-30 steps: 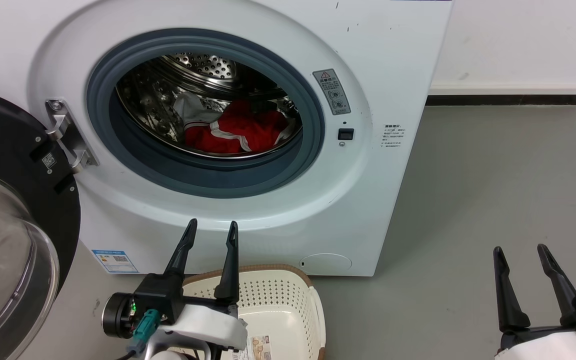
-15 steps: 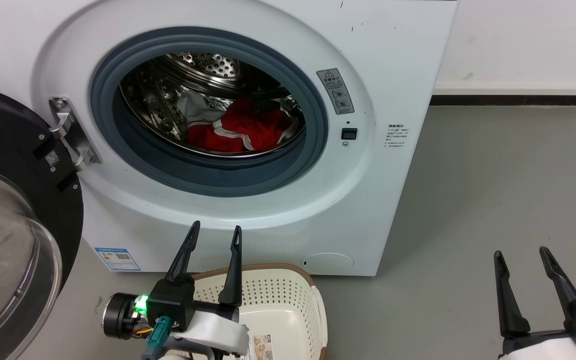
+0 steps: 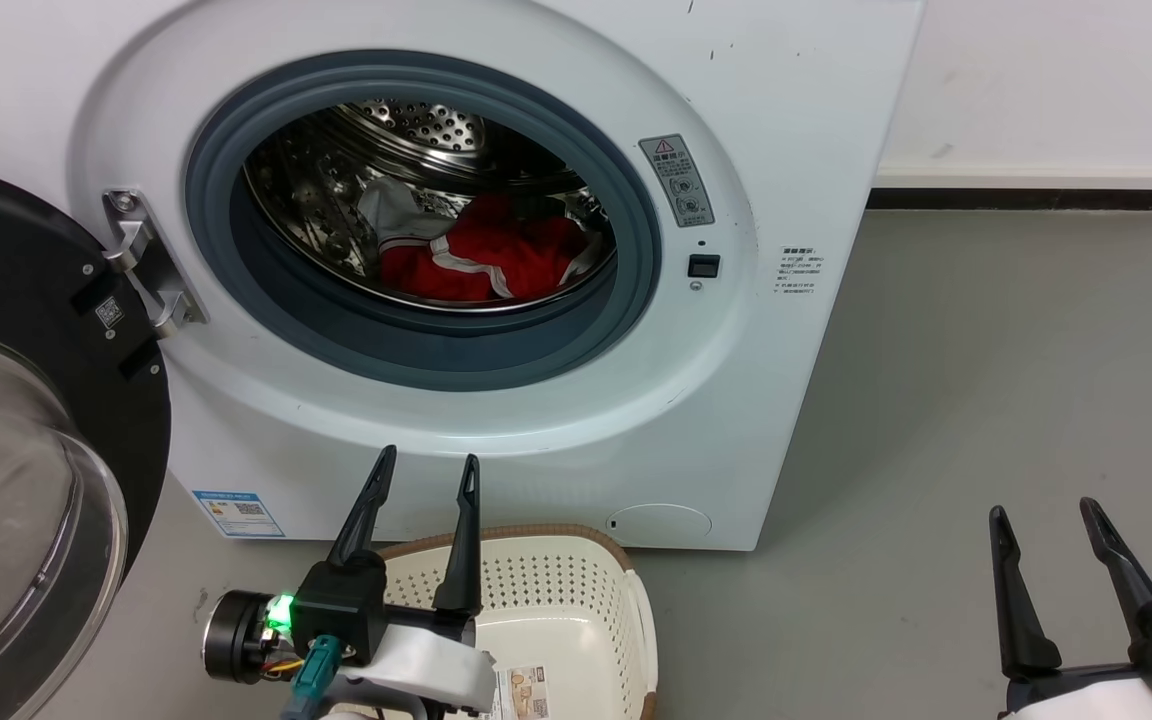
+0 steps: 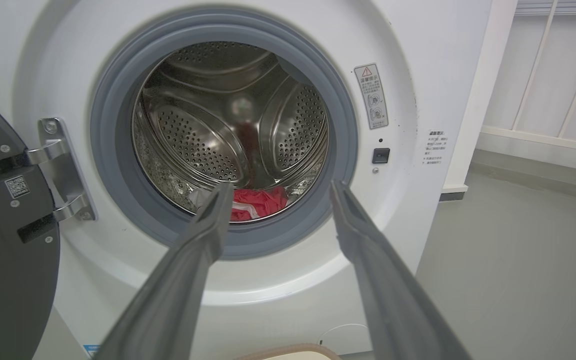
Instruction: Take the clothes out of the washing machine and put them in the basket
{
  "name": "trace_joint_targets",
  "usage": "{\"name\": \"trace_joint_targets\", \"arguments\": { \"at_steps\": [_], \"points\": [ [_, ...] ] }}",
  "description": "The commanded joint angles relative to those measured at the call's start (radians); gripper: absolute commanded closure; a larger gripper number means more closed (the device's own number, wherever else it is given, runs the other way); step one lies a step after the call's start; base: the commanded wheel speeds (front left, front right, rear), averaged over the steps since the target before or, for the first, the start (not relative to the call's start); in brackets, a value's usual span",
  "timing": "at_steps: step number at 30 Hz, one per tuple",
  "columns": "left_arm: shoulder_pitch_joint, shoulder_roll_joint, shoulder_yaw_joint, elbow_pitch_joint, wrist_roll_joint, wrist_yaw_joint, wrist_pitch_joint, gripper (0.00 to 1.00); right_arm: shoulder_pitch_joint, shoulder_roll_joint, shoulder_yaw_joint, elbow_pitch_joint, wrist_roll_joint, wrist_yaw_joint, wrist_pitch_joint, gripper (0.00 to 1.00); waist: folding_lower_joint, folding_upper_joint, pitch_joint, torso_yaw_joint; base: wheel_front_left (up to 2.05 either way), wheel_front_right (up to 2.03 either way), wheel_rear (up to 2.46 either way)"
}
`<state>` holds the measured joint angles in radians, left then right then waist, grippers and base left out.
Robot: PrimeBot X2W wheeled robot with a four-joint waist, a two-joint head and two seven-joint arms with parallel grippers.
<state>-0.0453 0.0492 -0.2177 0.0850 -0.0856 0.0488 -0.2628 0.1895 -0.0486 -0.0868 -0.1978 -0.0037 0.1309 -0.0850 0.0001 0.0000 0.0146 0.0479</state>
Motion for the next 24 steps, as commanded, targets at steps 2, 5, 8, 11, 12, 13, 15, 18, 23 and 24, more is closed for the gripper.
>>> {"name": "trace_joint_targets", "arguments": {
  "at_steps": [2, 5, 8, 11, 12, 13, 15, 18, 23, 24],
  "points": [
    [0.007, 0.002, 0.002, 0.001, -0.004, 0.005, -0.003, 0.00, -0.001, -0.003, 0.000, 0.001, 0.003, 0.000, -0.003, 0.00, -0.0001, 0.0000, 0.000, 0.000, 0.00, 0.00, 0.00],
    [0.006, 0.002, 0.002, 0.001, -0.002, 0.005, -0.003, 0.00, -0.002, -0.003, 0.000, 0.001, 0.004, 0.000, -0.002, 0.00, -0.0001, 0.0000, 0.001, 0.001, 0.00, 0.00, 0.00],
    [0.006, 0.002, 0.003, 0.002, 0.000, 0.005, -0.003, 0.00, -0.002, -0.003, 0.000, 0.003, 0.007, 0.000, -0.001, 0.00, -0.0001, 0.0000, 0.002, 0.001, 0.00, 0.00, 0.00],
    [0.006, 0.002, 0.004, 0.002, 0.001, 0.006, -0.003, 0.00, -0.001, -0.003, 0.001, 0.003, 0.010, 0.000, -0.001, 0.00, -0.0001, 0.0000, 0.002, 0.002, 0.00, 0.00, 0.00],
    [0.006, 0.002, 0.004, 0.003, 0.001, 0.006, -0.003, 0.00, -0.001, -0.003, 0.001, 0.003, 0.009, 0.000, -0.001, 0.00, -0.0001, 0.0000, 0.002, 0.002, 0.00, 0.00, 0.00],
    [0.006, 0.002, 0.005, 0.004, 0.001, 0.006, -0.003, 0.00, 0.000, -0.003, 0.001, 0.002, 0.008, 0.000, -0.001, 0.00, -0.0001, 0.0000, 0.003, 0.002, 0.00, 0.00, 0.00],
    [0.004, 0.002, 0.005, 0.005, 0.000, 0.006, -0.003, 0.00, -0.001, -0.003, 0.002, 0.000, 0.010, 0.000, -0.001, 0.00, -0.0001, 0.0000, 0.005, 0.003, 0.00, 0.00, 0.00],
    [-0.007, 0.002, 0.007, 0.002, -0.001, 0.006, -0.003, 0.00, -0.008, -0.003, 0.004, -0.007, 0.012, 0.000, -0.001, 0.00, -0.0001, 0.0000, 0.019, 0.002, 0.00, 0.00, 0.00],
    [-0.026, 0.002, 0.012, -0.005, -0.003, 0.011, -0.003, 0.00, -0.023, -0.003, 0.009, -0.013, 0.011, 0.000, -0.003, 0.00, -0.0001, 0.0000, 0.056, -0.001, 0.00, 0.00, 0.00],
    [-0.030, 0.002, 0.013, -0.005, -0.002, 0.011, -0.003, 0.00, -0.027, -0.003, 0.010, -0.013, 0.012, 0.000, -0.004, 0.00, -0.0001, 0.0000, 0.064, -0.002, 0.00, 0.00, 0.00]
  ]
}}
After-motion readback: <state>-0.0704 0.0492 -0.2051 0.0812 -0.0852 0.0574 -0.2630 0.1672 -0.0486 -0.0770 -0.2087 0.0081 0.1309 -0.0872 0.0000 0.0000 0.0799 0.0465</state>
